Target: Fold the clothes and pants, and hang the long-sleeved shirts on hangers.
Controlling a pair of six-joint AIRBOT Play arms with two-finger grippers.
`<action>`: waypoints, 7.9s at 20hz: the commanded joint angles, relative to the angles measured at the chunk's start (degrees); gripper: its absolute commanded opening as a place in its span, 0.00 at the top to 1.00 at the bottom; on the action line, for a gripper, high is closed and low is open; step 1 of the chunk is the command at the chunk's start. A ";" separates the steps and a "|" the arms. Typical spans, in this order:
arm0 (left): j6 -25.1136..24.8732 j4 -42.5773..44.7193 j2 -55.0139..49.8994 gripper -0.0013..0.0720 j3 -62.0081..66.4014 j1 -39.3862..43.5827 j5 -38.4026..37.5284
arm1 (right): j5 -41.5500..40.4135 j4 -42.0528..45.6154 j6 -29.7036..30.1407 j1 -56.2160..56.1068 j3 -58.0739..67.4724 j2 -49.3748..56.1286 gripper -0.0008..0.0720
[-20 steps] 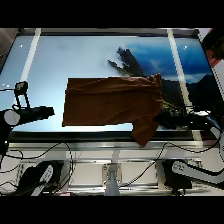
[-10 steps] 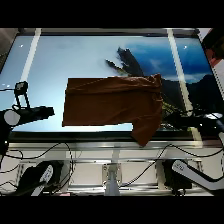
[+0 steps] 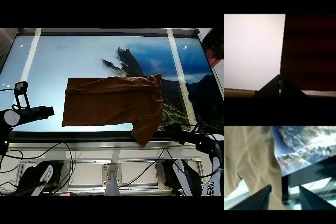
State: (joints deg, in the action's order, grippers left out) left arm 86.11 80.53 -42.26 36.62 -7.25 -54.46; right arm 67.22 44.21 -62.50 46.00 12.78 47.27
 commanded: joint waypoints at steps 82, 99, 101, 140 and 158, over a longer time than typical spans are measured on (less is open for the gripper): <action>-12.04 -37.77 -20.52 0.54 -11.47 -14.40 4.52 | -13.18 -20.59 15.72 -16.04 -5.79 12.37 0.97; -14.99 -39.04 -9.62 0.96 -0.87 -6.73 4.24 | 0.70 -15.45 9.46 -16.04 9.75 2.08 0.97; -14.99 -39.01 -3.52 0.96 0.37 -6.73 4.28 | 1.81 -9.73 3.96 -16.04 13.73 -2.10 0.97; -2.51 -31.71 -30.36 0.90 0.98 9.18 34.80 | -40.59 11.67 -23.56 -40.50 32.94 27.50 0.56; -17.05 -26.64 -24.72 0.13 4.66 -10.75 -0.11 | -28.26 18.12 -23.34 -29.97 32.94 22.05 0.23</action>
State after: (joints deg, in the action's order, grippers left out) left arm 77.69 59.05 -63.55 39.64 -14.15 -42.48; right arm 36.84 61.06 -86.00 12.93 45.71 70.85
